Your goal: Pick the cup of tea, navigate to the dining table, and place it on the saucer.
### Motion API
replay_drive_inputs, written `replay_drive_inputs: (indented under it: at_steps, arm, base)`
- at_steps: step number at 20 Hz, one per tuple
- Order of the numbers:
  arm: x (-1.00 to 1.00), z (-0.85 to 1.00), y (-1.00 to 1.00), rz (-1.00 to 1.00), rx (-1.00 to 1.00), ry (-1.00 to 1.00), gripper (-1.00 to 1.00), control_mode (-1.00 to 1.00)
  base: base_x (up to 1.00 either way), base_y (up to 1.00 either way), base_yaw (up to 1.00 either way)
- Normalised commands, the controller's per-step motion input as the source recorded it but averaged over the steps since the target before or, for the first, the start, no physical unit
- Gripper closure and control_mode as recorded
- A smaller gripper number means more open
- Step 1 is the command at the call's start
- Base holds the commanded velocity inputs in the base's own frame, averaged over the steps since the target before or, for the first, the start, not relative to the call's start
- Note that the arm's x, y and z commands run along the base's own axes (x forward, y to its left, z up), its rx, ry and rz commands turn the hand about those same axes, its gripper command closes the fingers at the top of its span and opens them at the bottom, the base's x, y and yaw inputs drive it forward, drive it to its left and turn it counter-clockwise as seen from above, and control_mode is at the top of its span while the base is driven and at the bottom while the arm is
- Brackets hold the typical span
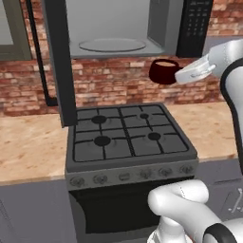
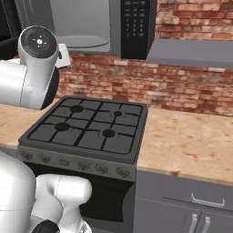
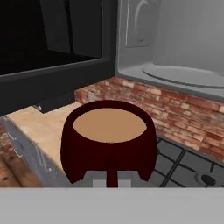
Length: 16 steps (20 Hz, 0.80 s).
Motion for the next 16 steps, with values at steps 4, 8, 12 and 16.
replay_drive_inputs:
  at_steps: [4, 8, 12, 16]
  arm:
    - [0.00, 0.00, 0.00, 0.00, 0.00, 0.00, 1.00, 1.00]
    - [0.00, 0.00, 0.00, 0.00, 0.00, 0.00, 1.00, 1.00]
    - [0.00, 0.00, 0.00, 0.00, 0.00, 0.00, 1.00, 1.00]
    - [0.00, 0.00, 0.00, 0.00, 0.00, 0.00, 1.00, 1.00]
  base:
    - [-0.63, -0.10, 0.34]
    - [-0.61, -0.07, 0.44]
    - [-0.70, -0.29, 0.48]
    - [-0.70, -0.29, 0.50]
